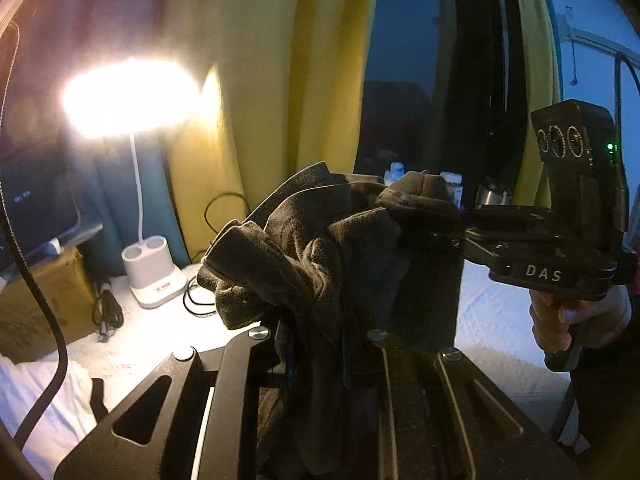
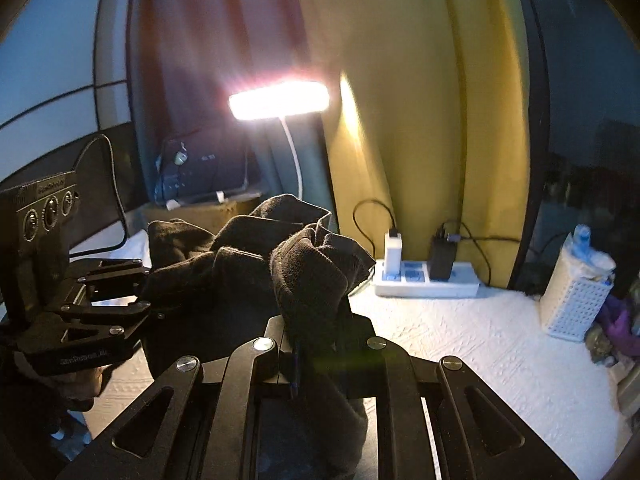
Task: Fold small clothes
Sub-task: 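Lift the folded shirt with both grippers and carry it toward the pillow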
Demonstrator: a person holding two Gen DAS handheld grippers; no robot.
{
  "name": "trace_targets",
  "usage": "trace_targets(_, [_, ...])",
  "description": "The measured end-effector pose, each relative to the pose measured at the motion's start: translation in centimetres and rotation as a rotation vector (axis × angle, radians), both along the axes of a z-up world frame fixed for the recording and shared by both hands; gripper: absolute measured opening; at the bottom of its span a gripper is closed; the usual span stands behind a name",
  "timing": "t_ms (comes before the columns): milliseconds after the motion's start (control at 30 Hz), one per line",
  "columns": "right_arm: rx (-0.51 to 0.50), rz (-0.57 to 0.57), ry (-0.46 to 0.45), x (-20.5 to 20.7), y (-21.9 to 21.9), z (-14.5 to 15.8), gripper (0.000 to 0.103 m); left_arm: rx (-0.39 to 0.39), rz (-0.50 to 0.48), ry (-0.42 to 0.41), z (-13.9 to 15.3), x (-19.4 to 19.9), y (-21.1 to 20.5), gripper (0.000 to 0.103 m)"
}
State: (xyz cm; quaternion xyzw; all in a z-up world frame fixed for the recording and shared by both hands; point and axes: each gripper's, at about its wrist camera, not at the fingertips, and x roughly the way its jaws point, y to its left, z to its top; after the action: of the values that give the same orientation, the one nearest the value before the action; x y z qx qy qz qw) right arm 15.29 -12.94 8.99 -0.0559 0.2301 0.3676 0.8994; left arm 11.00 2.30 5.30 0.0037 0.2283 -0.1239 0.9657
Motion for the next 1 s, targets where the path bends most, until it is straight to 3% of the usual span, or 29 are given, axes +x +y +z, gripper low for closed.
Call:
trace_targets(267, [0.053, 0.024, -0.065, -4.3, -1.0, 4.0, 0.014, -0.022, 0.005, -0.077, 2.9, -3.5, 0.2, 0.014])
trace_targets(433, [0.067, 0.043, -0.159, -8.8, -1.1, 6.9, 0.014, -0.025, 0.007, -0.141, 4.8, -6.5, 0.3, 0.014])
trace_targets(1000, [0.112, 0.102, -0.330, -18.7, 1.3, 11.4, 0.014, 0.004, 0.069, -0.298, 8.4, -14.6, 2.9, 0.014])
